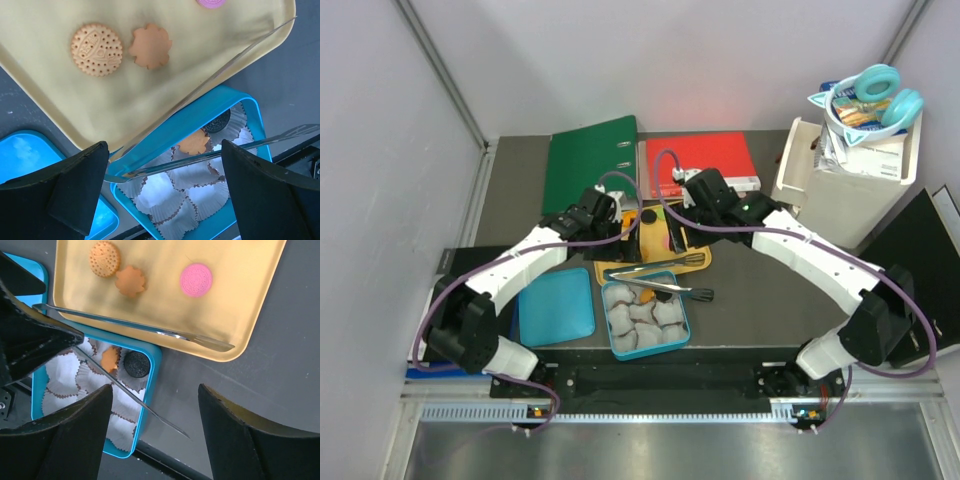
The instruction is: Pack the cookies
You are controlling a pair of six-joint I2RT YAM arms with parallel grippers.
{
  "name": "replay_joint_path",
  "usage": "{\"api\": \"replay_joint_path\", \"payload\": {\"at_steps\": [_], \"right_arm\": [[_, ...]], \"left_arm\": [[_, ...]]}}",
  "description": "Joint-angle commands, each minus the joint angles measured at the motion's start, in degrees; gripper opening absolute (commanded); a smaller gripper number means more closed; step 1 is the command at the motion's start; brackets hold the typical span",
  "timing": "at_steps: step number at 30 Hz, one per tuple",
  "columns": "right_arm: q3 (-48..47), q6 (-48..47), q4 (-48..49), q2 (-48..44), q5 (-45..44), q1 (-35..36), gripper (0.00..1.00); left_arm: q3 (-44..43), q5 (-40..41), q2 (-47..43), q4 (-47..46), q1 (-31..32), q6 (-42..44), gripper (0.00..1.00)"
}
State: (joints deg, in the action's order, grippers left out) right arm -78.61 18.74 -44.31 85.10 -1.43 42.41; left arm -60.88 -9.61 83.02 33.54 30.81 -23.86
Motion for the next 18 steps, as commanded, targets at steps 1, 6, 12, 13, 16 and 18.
{"api": "replay_joint_path", "payload": {"at_steps": [1, 6, 12, 13, 16, 18], "right_arm": [[1.88, 1.29, 1.42, -3.18, 0.46, -0.58, 0.69], [3.28, 1.74, 1.42, -4.24, 0.29, -0.58, 0.68], [7.40, 4.02, 1.42, -5.64, -2.44, -2.24, 0.68], [8.29, 4.46, 1.69, -6.17, -2.00, -2.77, 0.66], [10.93, 5.69, 2.91, -6.35, -0.42, -4.27, 0.62], [12.68, 6.04, 3.71, -6.00, 0.29, -4.36, 0.61]], "left_arm": [[1.64, 0.38, -0.85, -2.69, -0.05, -1.10, 0.97], [3.58, 1.96, 1.26, -4.27, -0.05, -3.30, 0.86], [3.84, 3.98, 0.22, -6.20, -0.13, -6.90, 0.90], [3.75, 4.42, -0.14, -6.90, -0.13, -7.25, 0.92], [3.67, 4.68, -1.90, -7.96, -0.13, -7.96, 0.94], [3.49, 4.77, -2.60, -8.58, -0.13, -8.22, 0.95]]}}
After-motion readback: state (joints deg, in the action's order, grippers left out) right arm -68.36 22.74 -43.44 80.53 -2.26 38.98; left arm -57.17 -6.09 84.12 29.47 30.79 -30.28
